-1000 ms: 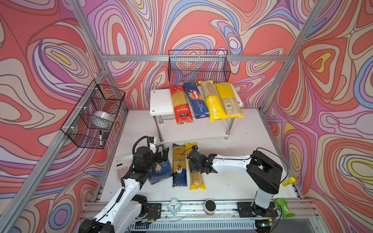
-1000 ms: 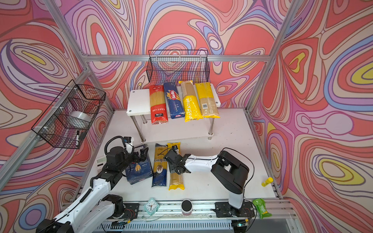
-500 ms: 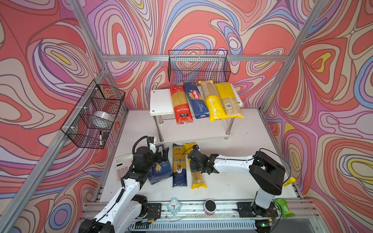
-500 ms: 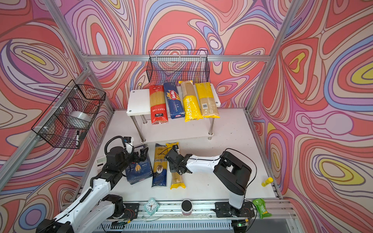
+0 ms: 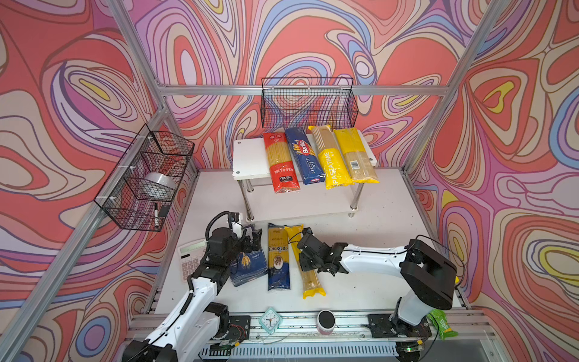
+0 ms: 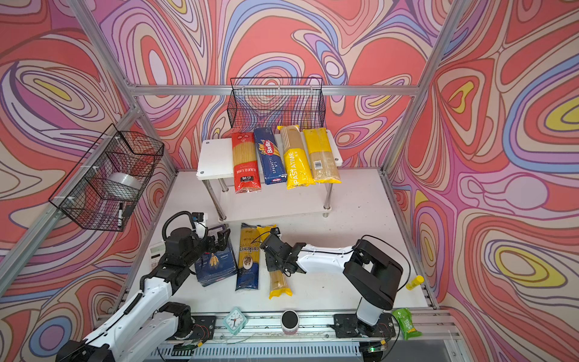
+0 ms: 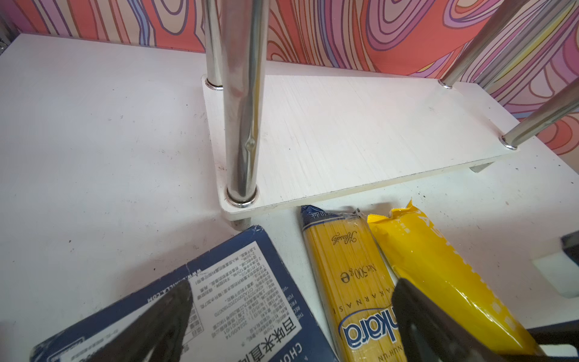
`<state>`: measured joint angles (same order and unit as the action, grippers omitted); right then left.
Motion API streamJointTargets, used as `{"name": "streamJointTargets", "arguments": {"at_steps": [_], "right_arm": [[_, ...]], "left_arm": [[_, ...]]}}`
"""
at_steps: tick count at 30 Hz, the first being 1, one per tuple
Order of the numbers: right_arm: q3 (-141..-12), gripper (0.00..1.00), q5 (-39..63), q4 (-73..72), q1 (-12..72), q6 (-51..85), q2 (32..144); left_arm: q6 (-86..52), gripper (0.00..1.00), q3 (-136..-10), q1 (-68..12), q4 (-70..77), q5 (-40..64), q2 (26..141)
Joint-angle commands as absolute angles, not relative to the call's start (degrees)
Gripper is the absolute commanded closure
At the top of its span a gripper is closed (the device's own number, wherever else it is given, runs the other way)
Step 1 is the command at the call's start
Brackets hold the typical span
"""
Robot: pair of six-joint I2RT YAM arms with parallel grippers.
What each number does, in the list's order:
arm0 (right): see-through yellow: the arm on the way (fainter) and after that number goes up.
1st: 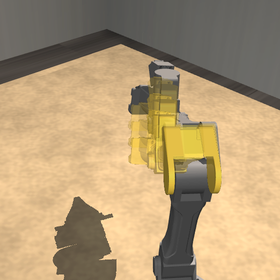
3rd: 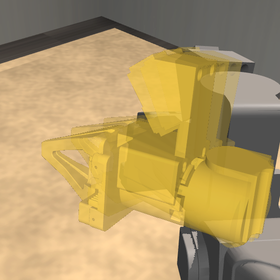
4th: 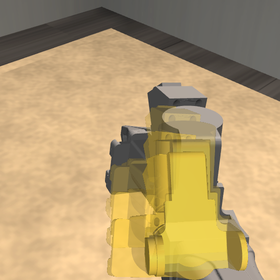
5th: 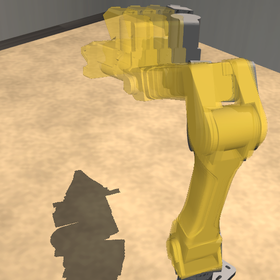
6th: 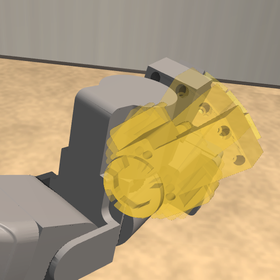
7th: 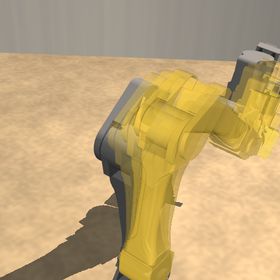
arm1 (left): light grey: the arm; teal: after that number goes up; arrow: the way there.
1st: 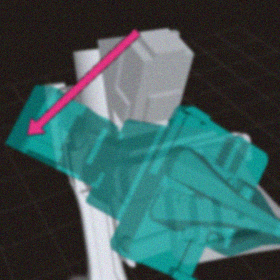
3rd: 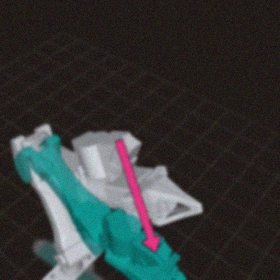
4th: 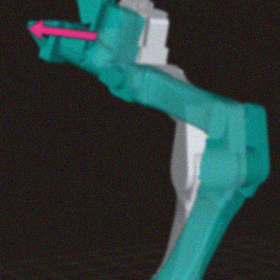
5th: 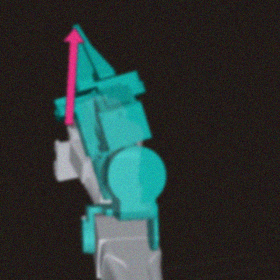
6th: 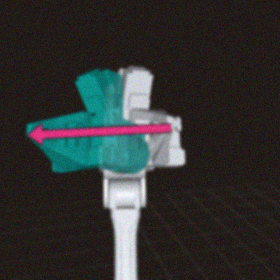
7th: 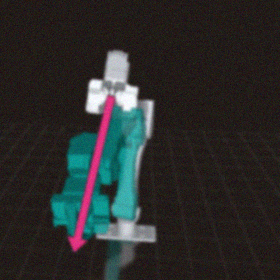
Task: Arrange pasta packages on shelves
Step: Pick up the pasta bag from the center of the table.
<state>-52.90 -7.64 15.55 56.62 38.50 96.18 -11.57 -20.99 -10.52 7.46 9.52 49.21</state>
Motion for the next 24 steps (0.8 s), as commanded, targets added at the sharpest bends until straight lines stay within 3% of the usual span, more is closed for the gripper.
{"name": "streamJointTargets", "arguments": {"at_steps": [1, 13, 24], "right_arm": [[-53.53, 0.81, -8.51, 11.77, 56.7, 37.57, 92.49], [-54.3, 0.86, -9.06, 15.11, 55.55, 31.85, 83.84], [-55.64, 0.85, -8.81, 17.98, 49.11, 26.98, 79.75]], "left_arm": [[-11.36, 0.0, -21.06, -10.72, 7.49, 9.04, 49.04], [-11.34, 0.0, -21.18, -10.72, 7.42, 8.94, 49.13], [-11.25, 0.0, -20.96, -10.72, 7.32, 9.34, 48.52]]}}
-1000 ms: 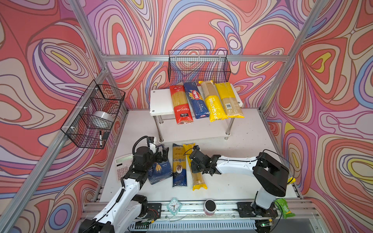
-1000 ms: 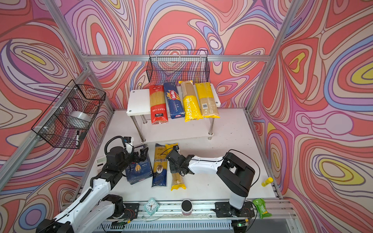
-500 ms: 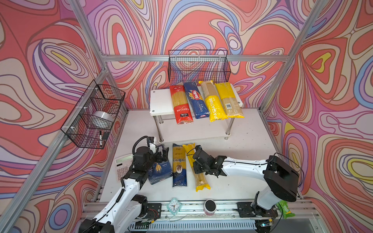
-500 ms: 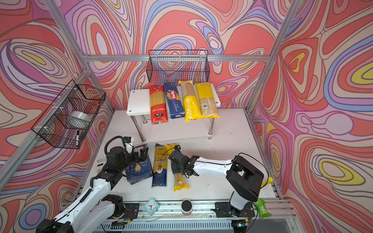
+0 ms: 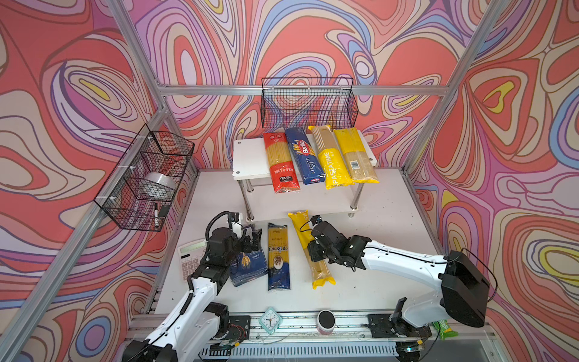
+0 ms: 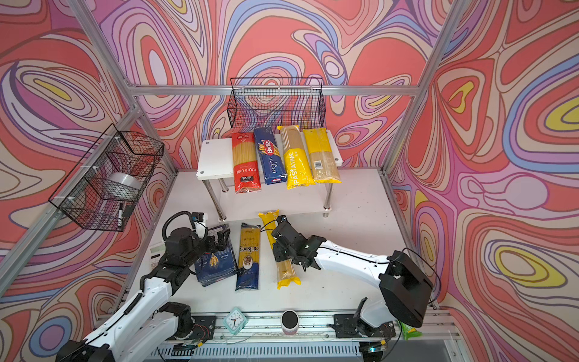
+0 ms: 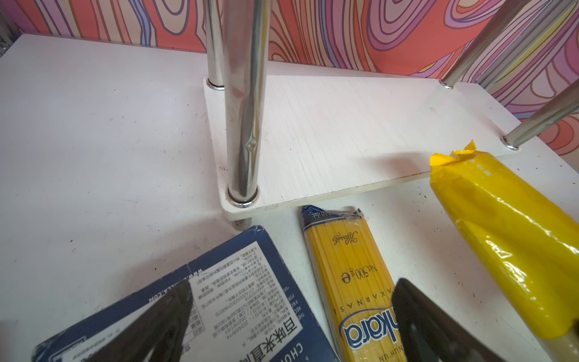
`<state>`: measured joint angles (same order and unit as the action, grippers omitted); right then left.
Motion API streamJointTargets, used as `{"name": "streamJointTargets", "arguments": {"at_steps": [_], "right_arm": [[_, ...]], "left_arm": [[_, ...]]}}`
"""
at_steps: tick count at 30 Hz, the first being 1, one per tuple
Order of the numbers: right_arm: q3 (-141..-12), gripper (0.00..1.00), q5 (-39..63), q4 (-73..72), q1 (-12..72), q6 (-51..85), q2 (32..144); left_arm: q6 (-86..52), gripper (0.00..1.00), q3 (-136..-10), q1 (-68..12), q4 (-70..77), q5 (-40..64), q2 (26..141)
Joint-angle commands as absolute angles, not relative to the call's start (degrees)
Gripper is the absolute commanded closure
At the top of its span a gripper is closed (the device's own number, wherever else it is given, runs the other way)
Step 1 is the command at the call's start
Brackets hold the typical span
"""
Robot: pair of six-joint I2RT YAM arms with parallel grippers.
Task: Arrange pasta packages on shelves
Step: Pick up the pasta bag from the center of the table, then place the pasta bag on the shelf.
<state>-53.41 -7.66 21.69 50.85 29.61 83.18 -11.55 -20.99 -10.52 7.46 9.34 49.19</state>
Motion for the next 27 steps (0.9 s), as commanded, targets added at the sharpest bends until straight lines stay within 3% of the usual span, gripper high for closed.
{"name": "streamJointTargets", "arguments": {"at_steps": [1, 12, 19, 27], "right_arm": [[-55.47, 0.85, -8.56, 17.72, 48.27, 26.44, 79.3], [-53.61, 0.85, -6.94, 12.39, 39.71, 20.65, 77.69], [-54.55, 0.85, -6.07, 10.08, 33.99, 17.36, 79.39], [-57.56, 0.86, -2.4, 8.18, 28.1, 15.5, 84.75]], "left_arm": [[-11.14, 0.0, -20.78, -10.72, 7.31, 9.67, 48.2], [-15.78, 0.0, -14.91, -10.72, 12.42, 17.43, 42.1], [-18.51, 0.0, -9.83, -10.56, 22.47, 17.1, 45.95], [-17.67, 0.0, -12.78, -10.52, 21.22, 19.02, 50.6]]}}
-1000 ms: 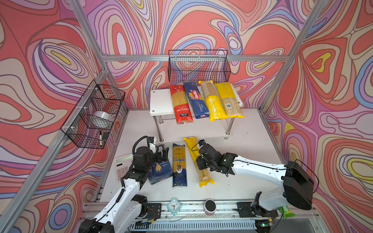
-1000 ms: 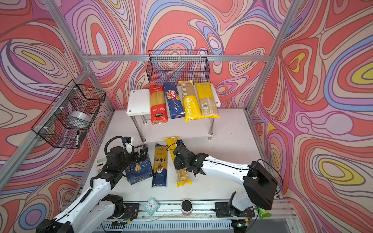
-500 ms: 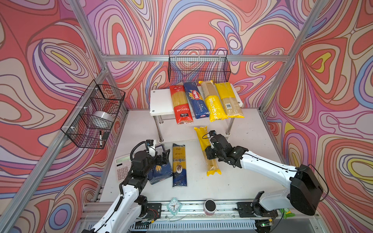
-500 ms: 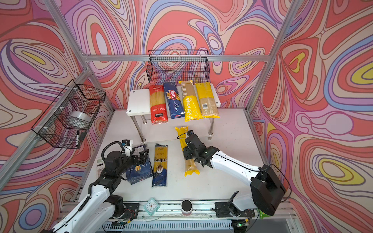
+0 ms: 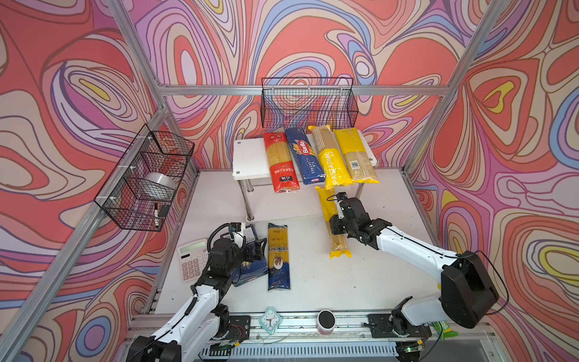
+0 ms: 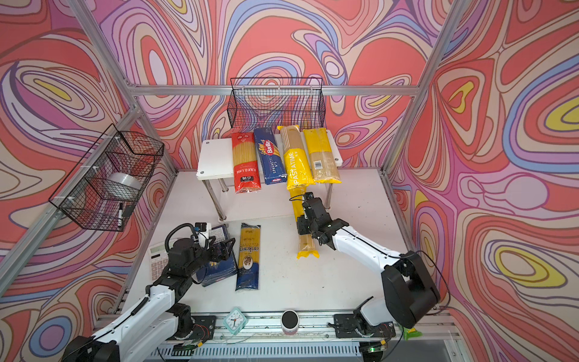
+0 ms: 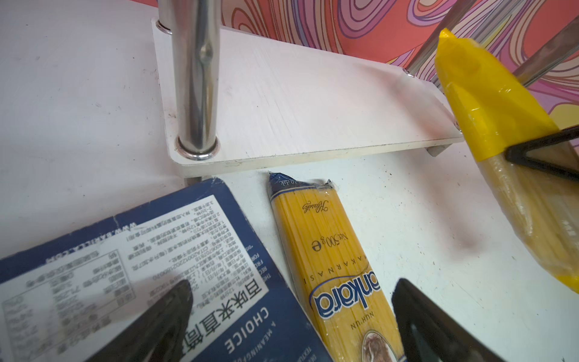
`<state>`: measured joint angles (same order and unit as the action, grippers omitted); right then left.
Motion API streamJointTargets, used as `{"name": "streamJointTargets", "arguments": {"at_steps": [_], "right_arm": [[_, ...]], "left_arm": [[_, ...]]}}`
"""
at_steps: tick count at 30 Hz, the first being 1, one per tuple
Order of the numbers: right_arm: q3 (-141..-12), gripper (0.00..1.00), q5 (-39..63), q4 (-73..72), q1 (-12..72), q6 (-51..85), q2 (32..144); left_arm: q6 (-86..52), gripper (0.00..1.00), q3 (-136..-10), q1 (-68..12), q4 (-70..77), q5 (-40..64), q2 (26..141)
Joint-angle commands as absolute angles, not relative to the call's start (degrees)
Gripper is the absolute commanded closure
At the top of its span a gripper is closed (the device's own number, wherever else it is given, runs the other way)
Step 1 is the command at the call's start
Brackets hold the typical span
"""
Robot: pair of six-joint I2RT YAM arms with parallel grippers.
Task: Arrange pasta packages on shelves
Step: Place the pasta bag on the shelf.
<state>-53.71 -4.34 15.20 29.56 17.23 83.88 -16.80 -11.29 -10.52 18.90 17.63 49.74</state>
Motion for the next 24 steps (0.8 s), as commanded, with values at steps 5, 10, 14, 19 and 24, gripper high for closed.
{"name": "streamJointTargets", "arguments": {"at_steps": [5, 10, 14, 19, 24], "right_arm": [[-60.35, 0.86, -1.41, 7.1, 26.02, 14.59, 88.2], [-63.5, 0.86, -2.0, 6.84, 24.8, 14.21, 91.27], [-66.68, 0.86, -5.2, 8.1, 24.52, 13.42, 94.04], [-69.96, 0.86, -6.74, 8.82, 23.64, 12.7, 96.78], [-71.8, 0.86, -7.12, 9.1, 22.69, 12.13, 98.81]], "left_arm": [[-17.58, 0.0, -12.81, -10.48, 21.16, 19.16, 50.63], [-17.51, 0.0, -12.79, -10.55, 21.18, 19.34, 50.54], [-17.83, 0.0, -12.82, -10.54, 20.82, 18.36, 50.45], [-17.81, 0.0, -12.83, -10.54, 20.83, 18.17, 50.45], [-17.84, 0.0, -13.01, -10.49, 20.83, 18.46, 50.96]]}}
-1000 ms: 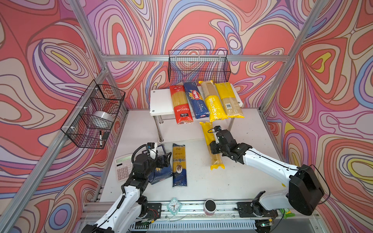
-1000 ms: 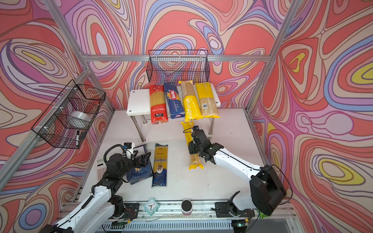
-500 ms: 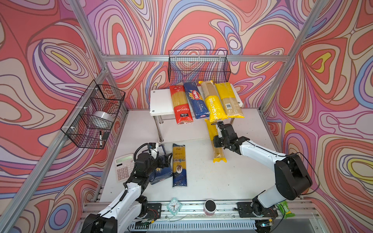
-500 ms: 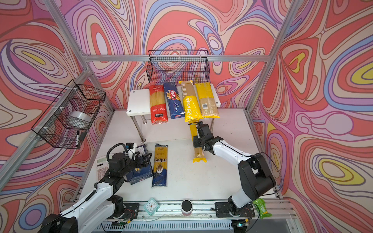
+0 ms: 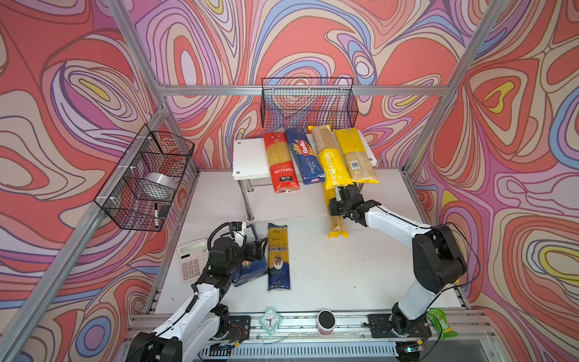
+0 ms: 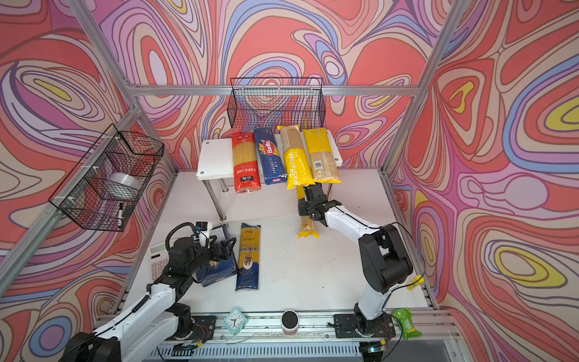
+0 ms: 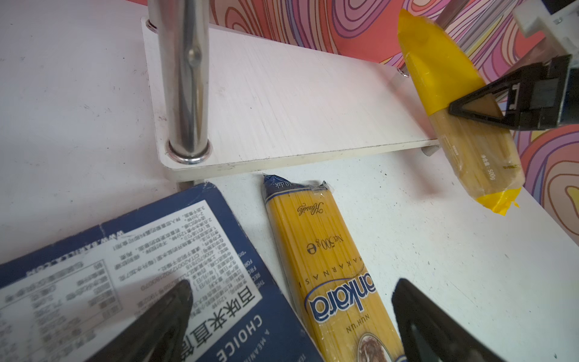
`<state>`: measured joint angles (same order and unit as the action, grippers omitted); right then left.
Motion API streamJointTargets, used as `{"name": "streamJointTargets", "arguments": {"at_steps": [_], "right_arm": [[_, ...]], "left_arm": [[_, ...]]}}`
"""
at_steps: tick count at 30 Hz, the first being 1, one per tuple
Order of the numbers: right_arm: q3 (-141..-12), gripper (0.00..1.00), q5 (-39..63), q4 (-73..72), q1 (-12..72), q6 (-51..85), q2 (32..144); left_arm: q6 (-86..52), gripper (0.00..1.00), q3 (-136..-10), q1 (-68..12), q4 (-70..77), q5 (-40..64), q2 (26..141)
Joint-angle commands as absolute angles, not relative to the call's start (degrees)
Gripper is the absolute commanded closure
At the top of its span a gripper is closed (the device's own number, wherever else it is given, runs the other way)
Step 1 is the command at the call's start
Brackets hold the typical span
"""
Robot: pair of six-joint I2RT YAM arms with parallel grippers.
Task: Arrange pasta packages on shelves
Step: Place the pasta bag on the shelf.
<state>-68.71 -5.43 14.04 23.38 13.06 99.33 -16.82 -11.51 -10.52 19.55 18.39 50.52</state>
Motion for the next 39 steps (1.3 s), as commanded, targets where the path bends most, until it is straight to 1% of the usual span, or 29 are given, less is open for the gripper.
{"name": "streamJointTargets", "arguments": {"at_steps": [1, 11, 18, 23, 25, 28, 32, 36, 39], "right_arm": [[-72.13, 0.86, -6.98, 9.14, 22.42, 12.13, 99.17], [-74.69, 0.86, -7.82, 9.45, 20.75, 11.26, 101.21], [-75.79, 0.83, -8.34, 9.58, 19.7, 11.34, 103.81], [-76.37, 0.73, -8.57, 10.34, 19.56, 11.12, 104.71], [-77.03, 0.66, -8.83, 11.35, 19.59, 11.08, 105.22], [-77.0, 0.62, -8.78, 12.04, 19.6, 11.03, 105.32], [-76.05, 0.5, -8.74, 12.62, 19.6, 12.13, 104.12], [-73.23, 0.47, -6.55, 12.22, 19.6, 14.88, 101.86], [-70.18, 0.45, -4.94, 12.79, 19.67, 17.16, 97.3]], "left_arm": [[-17.84, 0.0, -13.09, -10.53, 20.75, 18.53, 51.1], [-17.75, 0.0, -13.35, -10.5, 20.61, 18.8, 51.5], [-17.73, 0.0, -13.33, -10.47, 20.57, 18.97, 51.59], [-17.67, 0.0, -13.35, -10.55, 20.48, 19.07, 51.59], [-17.67, 0.0, -13.36, -10.54, 20.48, 19.07, 51.59], [-17.67, 0.0, -13.38, -10.54, 20.45, 19.14, 51.59], [-17.67, 0.0, -13.42, -10.5, 20.47, 19.16, 51.59], [-17.67, 0.0, -13.45, -10.53, 20.44, 19.16, 51.75], [-17.58, 0.0, -13.44, -10.55, 20.43, 19.36, 51.77]]}}
